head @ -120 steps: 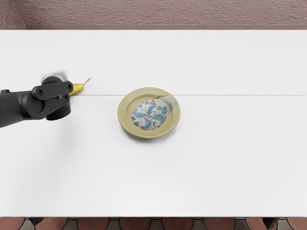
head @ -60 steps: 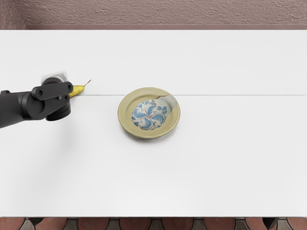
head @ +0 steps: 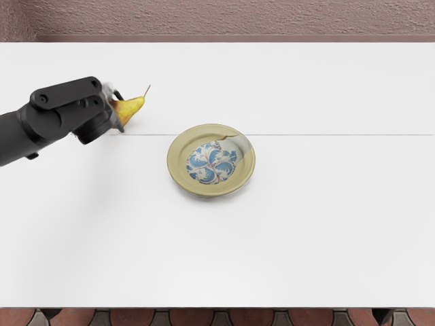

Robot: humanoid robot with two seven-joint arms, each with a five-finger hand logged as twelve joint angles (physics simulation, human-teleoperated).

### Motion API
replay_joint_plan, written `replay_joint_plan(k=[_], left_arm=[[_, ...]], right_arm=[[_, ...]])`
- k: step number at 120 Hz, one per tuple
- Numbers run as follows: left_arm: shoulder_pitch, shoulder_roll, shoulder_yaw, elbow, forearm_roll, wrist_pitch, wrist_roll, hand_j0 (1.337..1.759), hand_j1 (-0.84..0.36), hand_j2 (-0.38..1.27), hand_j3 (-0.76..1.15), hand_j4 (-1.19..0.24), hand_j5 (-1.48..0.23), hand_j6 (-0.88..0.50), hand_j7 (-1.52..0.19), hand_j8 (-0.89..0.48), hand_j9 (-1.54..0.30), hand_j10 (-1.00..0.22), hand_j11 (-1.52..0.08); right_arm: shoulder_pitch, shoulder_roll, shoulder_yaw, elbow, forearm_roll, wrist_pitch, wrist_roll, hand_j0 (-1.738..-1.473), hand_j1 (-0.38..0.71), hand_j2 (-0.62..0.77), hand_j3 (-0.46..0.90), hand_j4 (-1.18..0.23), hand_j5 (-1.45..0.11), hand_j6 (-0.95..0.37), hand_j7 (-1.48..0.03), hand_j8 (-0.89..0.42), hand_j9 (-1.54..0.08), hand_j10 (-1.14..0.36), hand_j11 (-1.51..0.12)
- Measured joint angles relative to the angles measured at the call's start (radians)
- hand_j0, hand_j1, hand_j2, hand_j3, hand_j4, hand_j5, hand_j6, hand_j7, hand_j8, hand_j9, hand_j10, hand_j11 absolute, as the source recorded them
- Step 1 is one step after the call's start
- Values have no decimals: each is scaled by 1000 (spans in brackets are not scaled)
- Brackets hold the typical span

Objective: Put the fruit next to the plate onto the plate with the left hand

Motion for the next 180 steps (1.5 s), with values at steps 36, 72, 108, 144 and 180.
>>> replay_joint_plan(k=[36,72,108,144,180], left_arm=[[-3,-8,-202,-1,-14,-95,0,1650,-337,331,0,-415,-908,-323,-896,-294,-906,-493,-923],[-8,-9,-379,-2,-45,-332,-1,1650,-331,332,0,-418,-913,-321,-903,-292,-912,-488,-934],[-31,-64,-424,-9,-83,-486,-1,1649,-335,317,0,-409,-932,-312,-902,-298,-911,-486,-937],[-20,-121,-377,-12,-87,-539,0,1649,-313,359,0,-465,-949,-357,-929,-294,-930,-490,-938],[-69,-63,-379,-11,-112,-702,-1,1655,72,144,0,-193,-368,-154,-360,-137,-361,-204,-363]], right_arm=[[0,0,0,0,0,0,0,-1658,-331,-3,0,-15,-20,-15,-20,-15,-20,-15,-20],[0,0,0,0,0,0,0,-1658,-331,-3,0,-15,-19,-15,-20,-15,-20,-15,-20],[0,0,0,0,0,0,0,-1658,-331,-3,0,-15,-19,-15,-20,-15,-20,-15,-20],[0,0,0,0,0,0,0,-1658,-331,-3,0,-15,-20,-15,-20,-15,-20,-15,-20],[0,0,0,0,0,0,0,-1658,-331,-3,0,-15,-20,-15,-20,-15,-20,-15,-20]])
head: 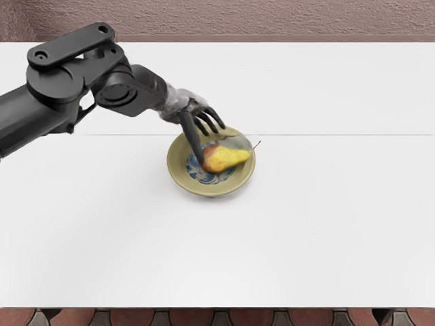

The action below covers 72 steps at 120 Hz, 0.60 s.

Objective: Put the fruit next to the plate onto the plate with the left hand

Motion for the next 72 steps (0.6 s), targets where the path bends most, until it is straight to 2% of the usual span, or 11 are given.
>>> replay_joint_plan(k=[20,29,45,59,66,72], left_arm=[[10,103,-74,0,-117,-72,0,1657,216,66,0,-94,-174,-77,-171,-69,-171,-99,-172],[23,147,-92,1,-202,-82,0,1657,251,46,0,-71,-127,-59,-124,-53,-125,-74,-125],[64,286,-107,1,-417,-89,0,1658,289,26,0,-44,-76,-38,-74,-35,-75,-46,-75],[170,312,-118,2,-522,-91,0,1658,309,15,0,-31,-50,-27,-49,-25,-49,-31,-49],[184,364,-139,2,-552,-91,0,1658,315,12,0,-26,-41,-23,-41,-22,-41,-26,-41],[229,422,-155,2,-591,-91,0,1658,320,10,0,-22,-35,-20,-35,-19,-35,-23,-35]], right_arm=[[0,0,0,0,0,0,0,-1658,-331,-3,0,-15,-20,-15,-20,-15,-20,-15,-20],[0,0,0,0,0,0,0,-1658,-331,-3,0,-15,-20,-15,-20,-15,-20,-15,-20],[0,0,0,0,0,0,0,-1658,-331,-3,0,-15,-20,-15,-20,-15,-20,-15,-20],[1,0,0,1,0,0,0,-1658,-331,-3,0,-15,-20,-15,-20,-15,-20,-15,-20],[1,0,0,1,0,0,0,-1658,-331,-3,0,-15,-20,-15,-20,-15,-20,-15,-20],[1,0,0,0,0,0,0,-1658,-331,-3,0,-15,-20,-15,-20,-15,-20,-15,-20]])
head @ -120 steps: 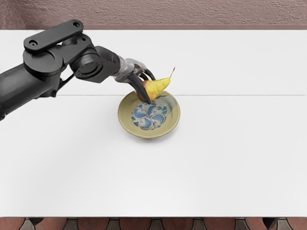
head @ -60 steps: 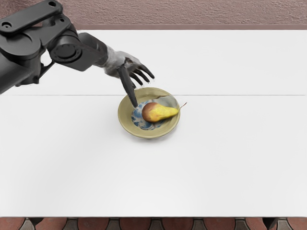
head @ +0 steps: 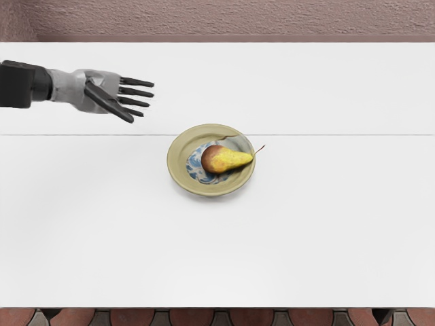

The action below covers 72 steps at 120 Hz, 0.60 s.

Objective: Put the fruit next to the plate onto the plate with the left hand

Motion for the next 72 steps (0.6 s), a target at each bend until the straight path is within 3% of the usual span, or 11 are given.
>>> replay_joint_plan(k=[21,72], left_arm=[[45,76,-21,0,-83,0,0,1658,331,5,0,-13,-21,-12,-21,-11,-21,-13,-21],[101,233,-22,0,-101,-1,0,1658,338,1,0,-7,-12,-7,-12,-7,-12,-7,-12]], right_arm=[[0,0,0,0,1,-1,0,-1658,-331,-3,0,-15,-20,-15,-20,-15,-20,-15,-20],[-1,0,0,0,2,-2,0,-1658,-331,-3,0,-15,-20,-15,-20,-15,-20,-15,-20]])
